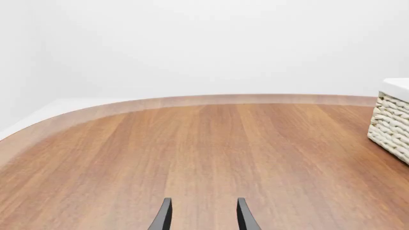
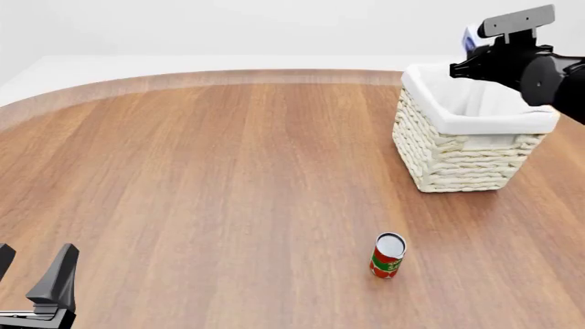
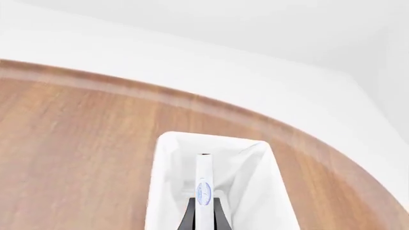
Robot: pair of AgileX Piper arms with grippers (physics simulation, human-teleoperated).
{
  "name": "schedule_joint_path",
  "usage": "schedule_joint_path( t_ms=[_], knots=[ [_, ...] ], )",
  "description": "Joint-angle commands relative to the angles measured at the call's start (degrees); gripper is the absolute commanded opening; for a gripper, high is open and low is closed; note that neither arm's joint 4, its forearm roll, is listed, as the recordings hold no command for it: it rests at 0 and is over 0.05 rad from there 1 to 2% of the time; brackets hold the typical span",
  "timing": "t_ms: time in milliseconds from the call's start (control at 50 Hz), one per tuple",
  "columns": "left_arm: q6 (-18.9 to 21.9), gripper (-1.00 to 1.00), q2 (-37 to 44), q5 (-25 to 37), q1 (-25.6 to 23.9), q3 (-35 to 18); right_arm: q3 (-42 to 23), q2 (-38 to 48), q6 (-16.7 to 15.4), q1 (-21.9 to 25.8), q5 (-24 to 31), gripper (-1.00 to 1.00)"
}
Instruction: Pick up the alphabet soup and the cream cheese box, and put them in the basket.
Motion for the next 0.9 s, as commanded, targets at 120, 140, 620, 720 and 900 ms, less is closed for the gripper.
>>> schedule_joint_path(
  t_ms=[120,140,620,720,900],
  knots=[
    [0.0,1.0,0.0,0.0,0.0,0.0,-7.4,6.7,0.6,-1.2,2.6,-1.0],
    [0.0,1.0,0.0,0.0,0.0,0.0,-7.9,7.2,0.5,-1.2,2.8,-1.0],
    [0.0,1.0,0.0,0.0,0.0,0.0,-15.5,15.1,-0.7,-3.9,6.6,-1.0],
    [0.0,1.0,0.0,0.0,0.0,0.0,-16.4,16.5,-1.2,-4.2,7.0,-1.0],
    [0.0,1.0,0.0,0.0,0.0,0.0,-18.5,19.1,-1.9,-4.6,7.9,-1.0]
  ],
)
